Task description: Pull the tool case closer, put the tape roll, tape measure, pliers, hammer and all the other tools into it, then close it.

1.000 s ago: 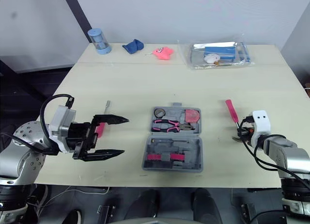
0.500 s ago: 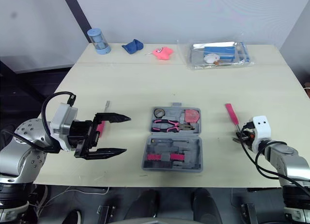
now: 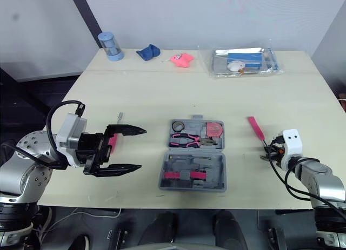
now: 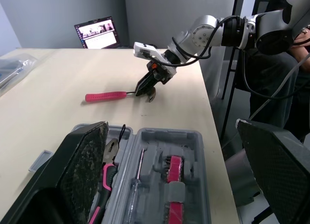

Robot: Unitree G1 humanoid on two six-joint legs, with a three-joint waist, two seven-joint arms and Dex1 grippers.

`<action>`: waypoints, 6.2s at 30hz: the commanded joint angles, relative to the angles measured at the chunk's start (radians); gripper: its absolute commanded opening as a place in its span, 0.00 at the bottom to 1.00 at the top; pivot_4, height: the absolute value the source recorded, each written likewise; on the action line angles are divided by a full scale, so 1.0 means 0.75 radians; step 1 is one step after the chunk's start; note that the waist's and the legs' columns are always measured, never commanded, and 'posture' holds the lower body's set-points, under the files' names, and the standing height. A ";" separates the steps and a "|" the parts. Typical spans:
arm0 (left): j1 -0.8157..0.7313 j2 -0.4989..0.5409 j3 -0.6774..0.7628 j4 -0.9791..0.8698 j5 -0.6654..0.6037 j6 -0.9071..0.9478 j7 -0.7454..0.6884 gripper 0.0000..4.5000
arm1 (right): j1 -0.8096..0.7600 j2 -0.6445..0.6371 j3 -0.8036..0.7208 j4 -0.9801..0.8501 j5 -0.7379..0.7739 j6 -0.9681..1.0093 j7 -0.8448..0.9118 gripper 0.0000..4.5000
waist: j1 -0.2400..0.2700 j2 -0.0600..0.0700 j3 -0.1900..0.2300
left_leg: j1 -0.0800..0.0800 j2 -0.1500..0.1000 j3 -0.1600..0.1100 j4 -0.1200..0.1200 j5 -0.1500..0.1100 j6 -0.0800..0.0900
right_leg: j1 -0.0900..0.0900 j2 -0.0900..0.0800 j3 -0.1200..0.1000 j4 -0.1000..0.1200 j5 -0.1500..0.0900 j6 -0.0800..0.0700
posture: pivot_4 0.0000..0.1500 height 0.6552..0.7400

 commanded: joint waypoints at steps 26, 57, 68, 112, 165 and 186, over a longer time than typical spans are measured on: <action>-0.002 0.089 0.053 0.112 0.026 -0.080 -0.142 1.00 | -0.134 -0.694 0.269 -0.694 0.173 0.245 0.644 0.01 | -0.005 0.009 0.009 | -0.001 0.001 0.001 0.000 0.000 0.000 | -0.002 0.000 0.000 -0.001 0.000 0.000 | 1.00 1.00; 0.165 0.251 0.028 0.257 0.117 -0.326 -0.273 1.00 | -1.012 -0.243 1.274 -0.848 0.057 0.972 0.351 0.01 | -0.008 0.008 0.012 | -0.025 0.000 -0.001 0.001 0.000 0.000 | -0.028 -0.001 -0.002 0.006 0.000 -0.001 | 1.00 1.00; 0.165 0.257 0.034 0.249 0.118 -0.321 -0.271 1.00 | -1.051 -0.152 1.345 -0.748 0.033 0.921 0.324 0.01 | -0.029 0.008 0.012 | -0.025 0.000 -0.001 0.002 0.000 0.000 | -0.029 -0.001 -0.002 0.008 0.000 -0.001 | 1.00 1.00; 0.187 0.243 0.050 0.197 0.110 -0.284 -0.231 1.00 | -1.061 -0.085 1.432 -0.665 -0.089 0.752 0.378 0.63 | -0.041 0.008 0.012 | -0.025 0.000 -0.001 0.002 0.000 0.000 | -0.030 0.000 -0.002 0.009 0.000 -0.001 | 1.00 1.00; 0.388 -0.002 0.252 0.195 0.047 -0.129 0.141 1.00 | -0.074 0.124 0.393 -0.428 -0.040 -0.497 0.430 0.01 | -0.033 0.001 0.007 | -0.020 0.000 -0.002 0.005 0.000 0.000 | -0.024 0.000 -0.001 0.010 0.001 -0.001 | 1.00 1.00; 0.726 -0.345 0.535 0.491 0.194 -0.310 0.585 1.00 | 0.717 0.094 -0.396 -0.143 0.243 -0.916 0.538 0.99 | -0.017 0.000 0.005 | 0.003 0.000 0.003 0.001 0.000 0.000 | 0.000 0.000 0.002 0.006 0.000 0.000 | 1.00 1.00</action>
